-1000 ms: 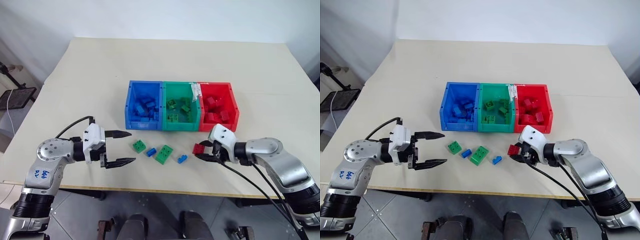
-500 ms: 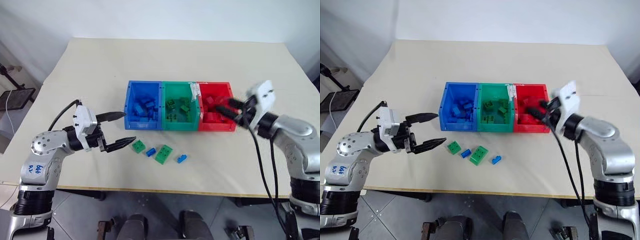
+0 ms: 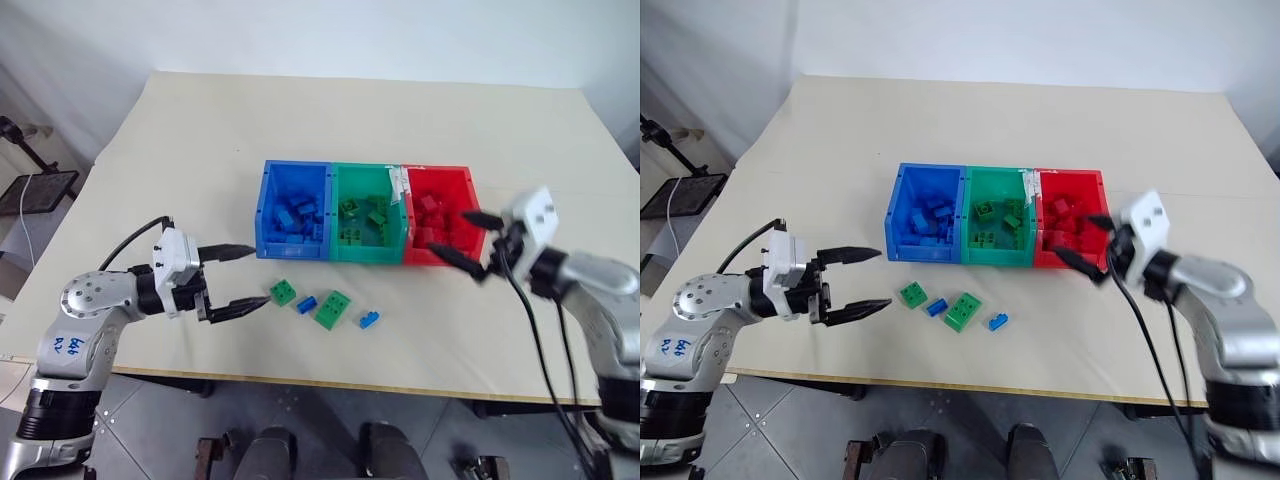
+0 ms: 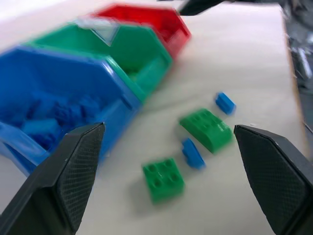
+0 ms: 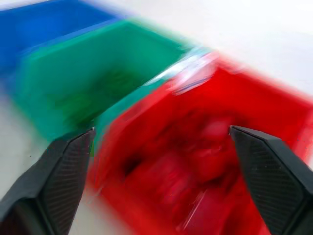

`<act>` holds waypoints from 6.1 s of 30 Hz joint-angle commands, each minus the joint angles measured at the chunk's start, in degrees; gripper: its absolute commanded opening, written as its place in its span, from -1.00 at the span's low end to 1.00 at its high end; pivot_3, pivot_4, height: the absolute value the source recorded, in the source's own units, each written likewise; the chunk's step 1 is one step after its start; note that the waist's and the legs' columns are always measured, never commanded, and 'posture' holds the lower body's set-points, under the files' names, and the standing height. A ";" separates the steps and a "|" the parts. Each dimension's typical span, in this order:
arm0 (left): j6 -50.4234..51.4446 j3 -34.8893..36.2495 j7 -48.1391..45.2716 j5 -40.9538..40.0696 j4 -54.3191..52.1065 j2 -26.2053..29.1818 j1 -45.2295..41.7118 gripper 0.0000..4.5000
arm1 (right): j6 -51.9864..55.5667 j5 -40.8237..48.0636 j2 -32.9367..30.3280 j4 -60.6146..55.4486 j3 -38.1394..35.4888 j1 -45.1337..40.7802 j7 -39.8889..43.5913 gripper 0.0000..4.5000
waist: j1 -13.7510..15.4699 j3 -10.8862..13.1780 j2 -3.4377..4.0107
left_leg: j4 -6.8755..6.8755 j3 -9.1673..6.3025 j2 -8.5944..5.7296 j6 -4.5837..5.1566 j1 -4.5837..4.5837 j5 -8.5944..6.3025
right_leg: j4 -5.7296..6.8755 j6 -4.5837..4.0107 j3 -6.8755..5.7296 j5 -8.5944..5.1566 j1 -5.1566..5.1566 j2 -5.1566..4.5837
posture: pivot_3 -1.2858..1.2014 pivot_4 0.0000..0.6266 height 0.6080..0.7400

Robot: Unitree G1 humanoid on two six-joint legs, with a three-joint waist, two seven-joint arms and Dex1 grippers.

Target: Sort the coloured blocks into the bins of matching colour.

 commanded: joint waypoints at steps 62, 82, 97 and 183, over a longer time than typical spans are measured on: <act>3.32 8.78 5.80 -1.22 -0.70 1.64 8.65 1.00 | 3.27 -14.83 33.04 28.97 24.04 -45.99 -10.12 0.01 | -3.46 0.01 0.02 | -0.18 -0.21 0.03 -0.20 0.10 0.04 | 0.51 -0.47 -1.07 0.37 -0.38 -0.29 | 0.03 -0.52 1.00; -5.00 3.66 -6.90 3.85 15.75 7.44 -0.23 1.00 | -20.86 -1.81 1.10 1.86 1.76 5.82 18.99 0.98 | -1.81 0.02 0.01 | -0.05 0.28 -0.03 -0.07 0.21 0.03 | -0.05 -0.45 -1.26 0.38 0.00 -0.23 | 0.03 -0.52 1.00; 47.51 -15.21 17.68 -4.76 -17.49 -4.01 -15.08 1.00 | -20.36 1.29 -0.57 -7.01 -5.58 20.51 13.26 0.98 | -0.39 0.02 0.00 | 0.06 0.25 0.08 0.01 0.22 0.02 | 0.01 -0.38 -1.07 0.42 0.05 -0.34 | 0.03 -0.52 1.00; 6.22 -27.99 -7.53 23.65 0.61 1.02 -24.01 0.99 | -15.48 5.77 -2.70 -13.52 -2.88 22.10 8.03 1.00 | 0.56 -0.02 0.06 | 0.13 0.24 -0.08 0.03 0.27 0.03 | -0.06 -0.26 -0.79 0.49 0.06 0.01 | 0.03 -0.52 1.00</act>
